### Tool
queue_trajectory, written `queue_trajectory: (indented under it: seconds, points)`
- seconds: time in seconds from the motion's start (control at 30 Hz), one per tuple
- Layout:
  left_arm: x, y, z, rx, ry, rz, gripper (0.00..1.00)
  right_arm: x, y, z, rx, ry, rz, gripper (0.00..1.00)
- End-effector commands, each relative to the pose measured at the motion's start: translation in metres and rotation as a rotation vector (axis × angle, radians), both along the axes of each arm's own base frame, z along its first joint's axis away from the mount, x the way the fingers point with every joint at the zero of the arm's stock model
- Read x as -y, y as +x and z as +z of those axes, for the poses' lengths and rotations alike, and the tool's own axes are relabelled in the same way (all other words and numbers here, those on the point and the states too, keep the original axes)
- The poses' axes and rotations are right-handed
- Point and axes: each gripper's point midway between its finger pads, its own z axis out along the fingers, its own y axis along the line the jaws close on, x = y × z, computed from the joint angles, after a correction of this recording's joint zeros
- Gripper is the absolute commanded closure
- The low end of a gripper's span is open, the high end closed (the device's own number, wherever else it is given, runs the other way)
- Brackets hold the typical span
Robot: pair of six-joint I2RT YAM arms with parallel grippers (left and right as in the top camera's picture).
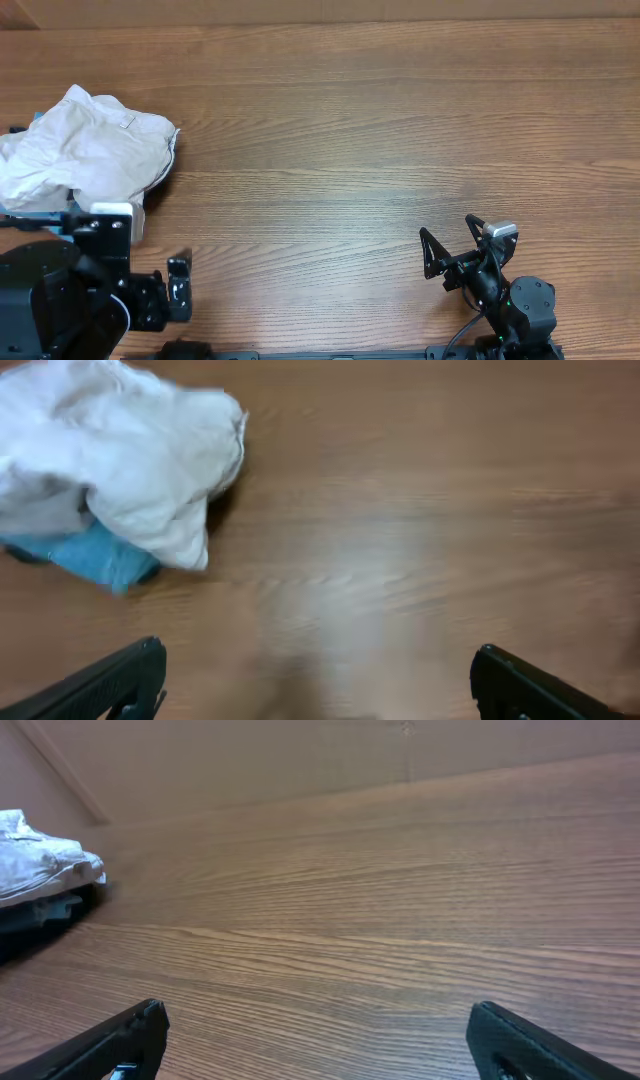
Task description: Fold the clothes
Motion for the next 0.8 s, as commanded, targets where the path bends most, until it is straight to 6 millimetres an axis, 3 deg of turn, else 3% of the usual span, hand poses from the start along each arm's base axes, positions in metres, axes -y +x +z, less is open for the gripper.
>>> queue_trajectory:
  seconds: [0.0, 0.07, 0.13, 0.37, 0.53, 0.63, 0.73, 0.77]
  points:
    - [-0.002, 0.017, 0.006, 0.104, 0.036, -0.013, 0.0, -0.002, 0.0, 0.0, 0.011, -0.001, 0.01, 0.0]
    - [0.002, 0.043, 0.015, 0.27, 0.051, -0.053, 0.0, -0.002, 0.0, 0.0, 0.011, -0.001, 0.01, 0.0]
    - [0.013, 0.06, 0.0, 0.394, 0.055, -0.123, 0.0, -0.002, 0.0, 0.0, 0.011, -0.001, 0.01, 0.0]
    - [0.006, 0.062, -0.112, 0.484, 0.019, -0.077, 0.0, -0.002, 0.0, 0.0, 0.011, -0.001, 0.009, 0.0]
    - [0.015, 0.068, -0.172, 0.558, -0.01, -0.125, 0.0, -0.002, 0.0, 0.0, 0.011, -0.001, 0.009, 0.0]
    - [0.025, 0.077, -0.2, 0.569, -0.05, -0.169, 0.0, -0.002, 0.0, 0.0, 0.011, -0.001, 0.009, 0.0]
    - [0.024, 0.086, -0.216, 0.581, -0.057, -0.165, 0.0, -0.002, 0.0, 0.0, 0.011, -0.001, 0.009, 0.0]
    - [0.025, 0.087, -0.211, 0.6, -0.055, -0.168, 0.0, -0.002, 0.0, 0.0, 0.011, -0.001, 0.01, 0.0]
